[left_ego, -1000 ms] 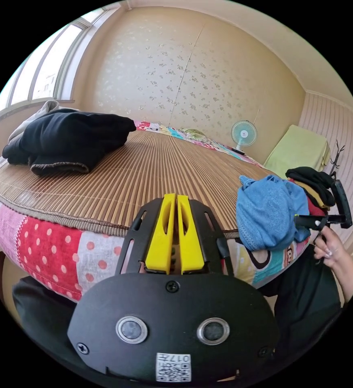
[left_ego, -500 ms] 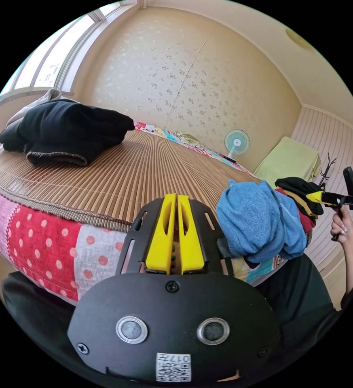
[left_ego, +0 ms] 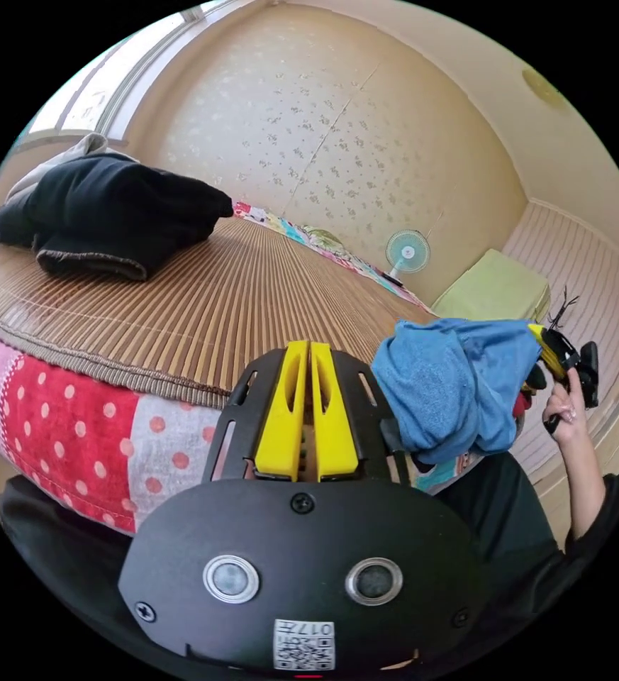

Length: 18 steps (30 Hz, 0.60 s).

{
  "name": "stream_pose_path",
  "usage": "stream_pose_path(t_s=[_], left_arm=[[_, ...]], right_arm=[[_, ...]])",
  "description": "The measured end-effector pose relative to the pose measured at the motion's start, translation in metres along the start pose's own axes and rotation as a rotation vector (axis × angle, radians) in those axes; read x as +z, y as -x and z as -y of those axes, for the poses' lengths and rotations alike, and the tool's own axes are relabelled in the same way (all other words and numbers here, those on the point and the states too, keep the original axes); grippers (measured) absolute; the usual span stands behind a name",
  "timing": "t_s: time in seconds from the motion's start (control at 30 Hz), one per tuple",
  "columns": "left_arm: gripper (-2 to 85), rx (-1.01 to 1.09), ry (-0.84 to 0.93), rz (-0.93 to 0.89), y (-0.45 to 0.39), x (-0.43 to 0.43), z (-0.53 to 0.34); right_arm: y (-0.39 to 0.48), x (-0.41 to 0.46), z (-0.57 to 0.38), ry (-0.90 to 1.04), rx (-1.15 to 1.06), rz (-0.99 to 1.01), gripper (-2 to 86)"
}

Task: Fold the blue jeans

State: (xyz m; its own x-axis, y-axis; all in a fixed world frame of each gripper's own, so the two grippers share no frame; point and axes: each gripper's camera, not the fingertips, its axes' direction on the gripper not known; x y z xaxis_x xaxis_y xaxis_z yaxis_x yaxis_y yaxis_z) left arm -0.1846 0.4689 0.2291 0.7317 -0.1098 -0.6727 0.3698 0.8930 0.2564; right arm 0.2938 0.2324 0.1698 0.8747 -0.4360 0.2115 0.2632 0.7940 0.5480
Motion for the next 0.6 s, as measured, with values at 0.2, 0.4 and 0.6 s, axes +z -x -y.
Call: stream_pose_path(t_s=[0.2,0.4,0.6], left_arm=[[0.4,0.02,-0.071,-0.346,-0.001,-0.031,0.013],[8.5,0.179,-0.016,-0.343,-0.081,-0.051,0.017],[10.0,0.244,0.041,-0.3,-0.138,-0.035,0.01]], right_arm=[[0.019,0.132,-0.065,0.727,-0.107,-0.023,0.0],[0.055,0.122,-0.103,0.656,-0.356,-0.229,-0.2],[0.031,0.021,-0.062,0.341,-0.267,0.095,1.0]])
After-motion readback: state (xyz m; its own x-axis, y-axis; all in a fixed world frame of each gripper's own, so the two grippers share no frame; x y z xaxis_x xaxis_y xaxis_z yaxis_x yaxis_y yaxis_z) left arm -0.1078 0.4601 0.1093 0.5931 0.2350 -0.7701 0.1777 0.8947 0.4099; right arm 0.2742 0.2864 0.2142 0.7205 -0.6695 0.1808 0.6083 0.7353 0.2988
